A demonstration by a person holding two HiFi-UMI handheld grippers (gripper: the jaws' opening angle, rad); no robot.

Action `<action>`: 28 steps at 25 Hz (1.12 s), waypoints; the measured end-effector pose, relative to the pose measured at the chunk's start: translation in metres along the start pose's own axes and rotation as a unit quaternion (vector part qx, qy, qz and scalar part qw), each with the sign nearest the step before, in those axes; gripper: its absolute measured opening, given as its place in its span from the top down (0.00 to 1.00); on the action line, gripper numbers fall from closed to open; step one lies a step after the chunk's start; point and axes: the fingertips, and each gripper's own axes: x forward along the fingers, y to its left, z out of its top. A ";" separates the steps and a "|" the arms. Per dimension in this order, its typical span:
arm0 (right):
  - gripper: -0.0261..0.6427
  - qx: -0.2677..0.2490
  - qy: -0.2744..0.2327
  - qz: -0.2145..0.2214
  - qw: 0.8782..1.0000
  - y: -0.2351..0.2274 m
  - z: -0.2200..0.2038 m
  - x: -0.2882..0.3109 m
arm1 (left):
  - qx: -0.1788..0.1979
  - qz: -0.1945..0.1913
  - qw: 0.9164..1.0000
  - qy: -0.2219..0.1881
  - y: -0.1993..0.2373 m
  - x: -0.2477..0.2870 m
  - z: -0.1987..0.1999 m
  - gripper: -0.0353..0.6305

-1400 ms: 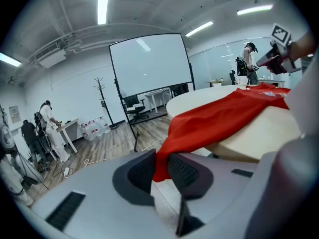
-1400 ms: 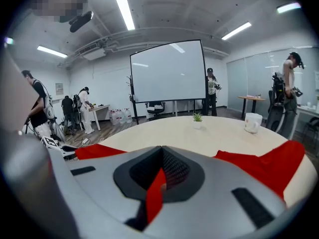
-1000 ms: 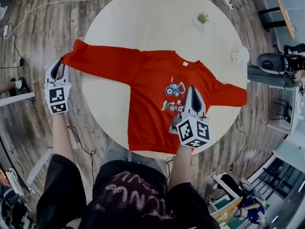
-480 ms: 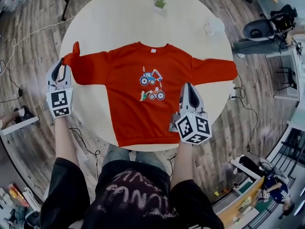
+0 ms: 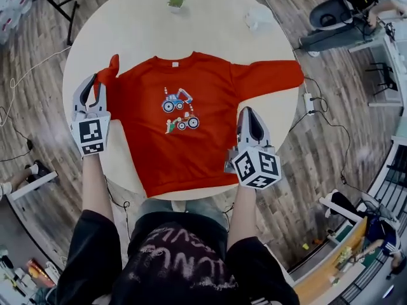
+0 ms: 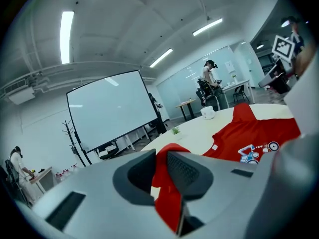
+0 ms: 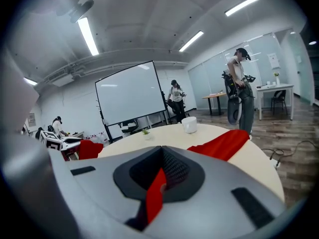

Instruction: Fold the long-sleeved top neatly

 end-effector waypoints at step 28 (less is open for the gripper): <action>0.95 0.069 -0.003 -0.062 0.996 -0.201 -0.001 -0.046 | 0.260 -0.176 0.949 0.032 -0.287 0.102 0.069 0.83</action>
